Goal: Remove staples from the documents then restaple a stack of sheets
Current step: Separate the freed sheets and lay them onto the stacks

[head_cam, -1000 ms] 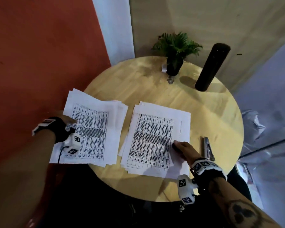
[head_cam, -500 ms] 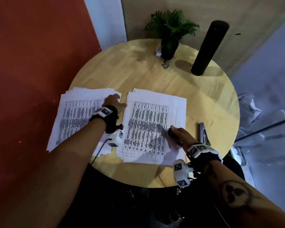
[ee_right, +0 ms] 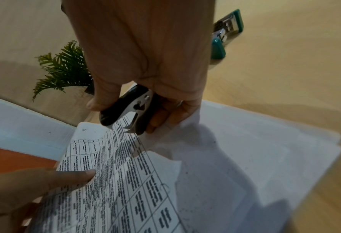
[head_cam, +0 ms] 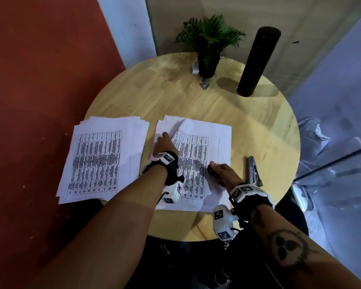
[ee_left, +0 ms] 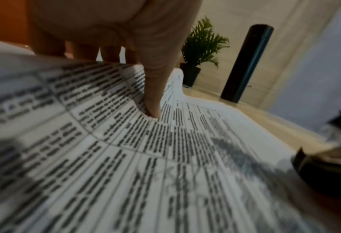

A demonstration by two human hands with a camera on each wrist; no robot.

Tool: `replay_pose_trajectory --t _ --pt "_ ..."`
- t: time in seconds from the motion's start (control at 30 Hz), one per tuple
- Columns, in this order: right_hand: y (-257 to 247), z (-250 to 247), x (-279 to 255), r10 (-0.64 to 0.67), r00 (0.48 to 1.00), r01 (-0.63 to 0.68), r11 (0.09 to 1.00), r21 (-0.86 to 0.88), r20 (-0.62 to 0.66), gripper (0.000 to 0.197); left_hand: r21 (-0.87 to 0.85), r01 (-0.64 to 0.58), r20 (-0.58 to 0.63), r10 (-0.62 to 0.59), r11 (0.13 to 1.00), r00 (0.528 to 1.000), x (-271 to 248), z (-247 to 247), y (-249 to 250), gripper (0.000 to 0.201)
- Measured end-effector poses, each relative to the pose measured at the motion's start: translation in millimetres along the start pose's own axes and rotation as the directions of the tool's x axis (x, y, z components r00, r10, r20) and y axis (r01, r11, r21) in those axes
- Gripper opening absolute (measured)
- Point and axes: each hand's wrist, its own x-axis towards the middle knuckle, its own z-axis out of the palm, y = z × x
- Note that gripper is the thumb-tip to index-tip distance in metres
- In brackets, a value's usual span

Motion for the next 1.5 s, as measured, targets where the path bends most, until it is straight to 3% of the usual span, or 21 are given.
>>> replay_pose_trajectory --t 0.07,0.1,0.17,0.23,0.3,0.37,0.5,0.53,0.63,0.77,0.9,1.13,1.27,1.47,1.5 --pt "-1.1 1.1 -2.0 -0.012 1.000 0.012 1.000 0.005 -0.003 0.022 -0.257 0.167 0.129 -0.137 0.952 0.982 2.0 -9.1 -6.3 0.097" --pt "-2.1 0.7 -3.8 -0.017 1.000 0.017 1.000 0.015 -0.004 0.023 -0.406 0.267 0.226 -0.188 0.874 0.956 2.8 -13.2 -12.4 0.095" --pt "-2.9 0.9 -5.3 -0.026 1.000 0.026 0.999 0.025 0.000 0.023 -0.538 0.392 0.413 -0.172 0.746 0.894 1.1 -20.3 -26.9 0.070" --pt "-0.8 0.9 -4.5 -0.031 0.999 0.031 0.999 0.018 -0.007 0.022 -0.548 0.361 0.428 -0.118 0.755 0.896 4.8 -26.6 -36.9 0.052" --pt "2.9 0.1 -1.8 -0.042 0.999 0.042 0.999 -0.007 -0.025 0.023 -0.553 0.301 0.313 -0.141 0.777 0.939 7.5 -33.1 -35.5 0.042" --pt "5.6 -1.0 -0.8 -0.064 0.997 0.063 0.997 -0.045 -0.032 0.025 -0.509 0.229 0.218 -0.133 0.829 0.967 13.3 -36.3 -31.6 0.050" --pt "5.3 -2.2 -3.1 -0.076 0.996 0.075 0.997 -0.036 -0.036 0.024 -0.403 0.244 0.315 -0.117 0.882 0.942 21.6 -33.3 -31.7 0.068" --pt "5.6 -2.7 -3.1 -0.076 0.996 0.075 0.997 -0.034 -0.036 0.024 -0.421 0.251 0.328 -0.111 0.872 0.938 23.4 -33.5 -32.6 0.069" --pt "4.5 -2.6 -4.0 -0.064 0.997 0.062 0.997 -0.045 -0.032 0.025 -0.553 0.210 0.273 -0.063 0.807 0.960 16.5 -35.9 -34.7 0.034" --pt "-4.1 -5.2 -12.5 -0.085 0.991 0.083 0.996 -0.023 -0.107 0.021 -0.606 -0.023 0.079 0.090 0.795 0.993 0.2 -38.9 -41.5 0.041" --pt "-34.7 -18.6 -35.9 -0.175 0.971 0.196 0.973 0.120 -0.162 0.034 -0.737 -0.132 -0.058 0.133 0.663 0.989 -13.4 -46.5 -48.5 0.037" --pt "-121.8 -41.6 -76.1 -0.390 0.916 0.399 0.912 0.096 -0.096 0.017 -0.876 -0.243 -0.196 0.153 0.416 0.969 -35.0 -78.4 -40.9 0.031" --pt "-169.2 -43.5 -94.5 -0.478 0.878 0.477 0.876 0.070 0.011 0.011 -0.880 -0.315 -0.242 0.235 0.355 0.941 -45.9 -104.6 -39.1 0.031" --pt "-205.1 -33.7 -126.4 -0.521 0.834 0.515 0.853 0.083 0.180 0.028 -0.857 -0.403 -0.285 0.358 0.320 0.889 -67.0 -147.0 -42.7 0.034" --pt "-209.4 -32.4 -130.9 -0.540 0.818 0.537 0.840 0.077 0.196 0.040 -0.856 -0.415 -0.291 0.375 0.308 0.880 -70.6 -155.4 -42.5 0.035"
